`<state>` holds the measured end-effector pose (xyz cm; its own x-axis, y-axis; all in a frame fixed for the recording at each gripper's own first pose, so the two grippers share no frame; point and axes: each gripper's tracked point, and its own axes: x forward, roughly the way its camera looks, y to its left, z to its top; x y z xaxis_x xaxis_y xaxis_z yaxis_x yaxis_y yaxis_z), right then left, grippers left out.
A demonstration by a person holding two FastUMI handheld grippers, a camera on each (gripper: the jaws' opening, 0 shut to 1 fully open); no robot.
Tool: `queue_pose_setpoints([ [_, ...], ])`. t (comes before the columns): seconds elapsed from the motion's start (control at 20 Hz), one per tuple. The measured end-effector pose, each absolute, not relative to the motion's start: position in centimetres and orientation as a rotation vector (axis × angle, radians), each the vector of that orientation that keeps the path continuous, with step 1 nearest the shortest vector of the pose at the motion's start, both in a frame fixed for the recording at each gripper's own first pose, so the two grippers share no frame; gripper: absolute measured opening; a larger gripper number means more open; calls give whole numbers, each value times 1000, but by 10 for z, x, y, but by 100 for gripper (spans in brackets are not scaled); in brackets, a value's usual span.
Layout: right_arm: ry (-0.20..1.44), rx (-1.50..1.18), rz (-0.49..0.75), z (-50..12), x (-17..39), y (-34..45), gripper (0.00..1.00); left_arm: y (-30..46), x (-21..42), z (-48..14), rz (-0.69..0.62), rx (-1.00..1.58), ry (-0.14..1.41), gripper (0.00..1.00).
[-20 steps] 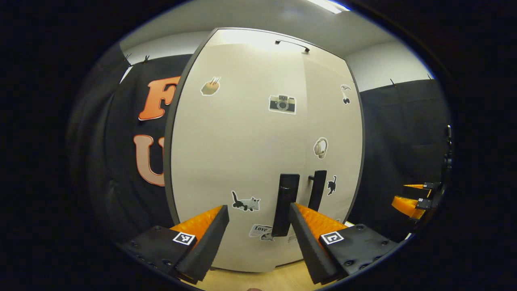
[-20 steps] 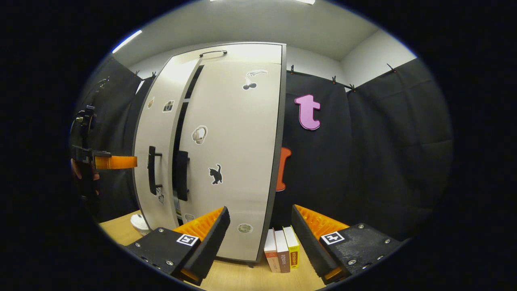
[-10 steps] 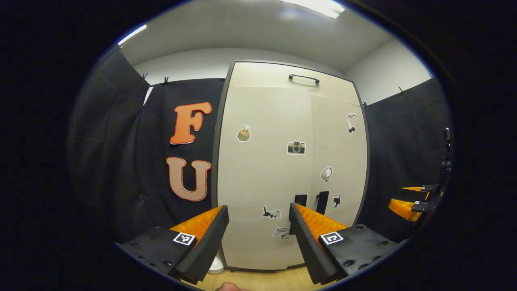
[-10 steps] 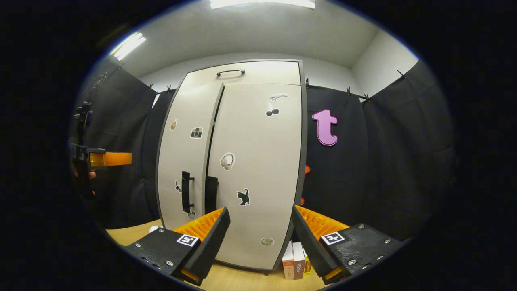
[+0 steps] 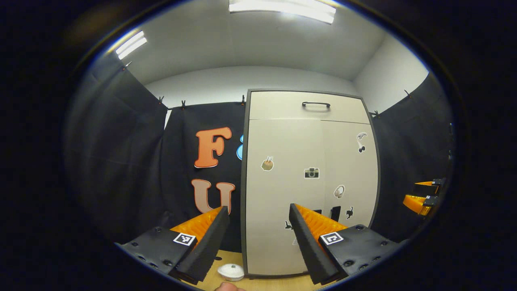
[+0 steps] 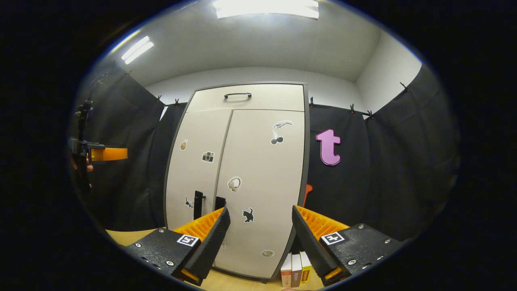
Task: Grab one shoe with the right hand and put it into the shoe cabinet, grab the other shoe with the left hand and put it into the shoe cabinet; then close the right door with the right hand and the left door with the left hand.
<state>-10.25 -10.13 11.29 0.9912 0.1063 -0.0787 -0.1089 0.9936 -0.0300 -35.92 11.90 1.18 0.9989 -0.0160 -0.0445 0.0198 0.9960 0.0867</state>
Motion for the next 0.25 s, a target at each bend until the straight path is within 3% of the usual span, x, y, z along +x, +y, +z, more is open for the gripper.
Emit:
queue_pose_setpoints([
  [0.25,63,-18,139,121,-106,-95,94,116,-365,18,-32,70,24,96],
])
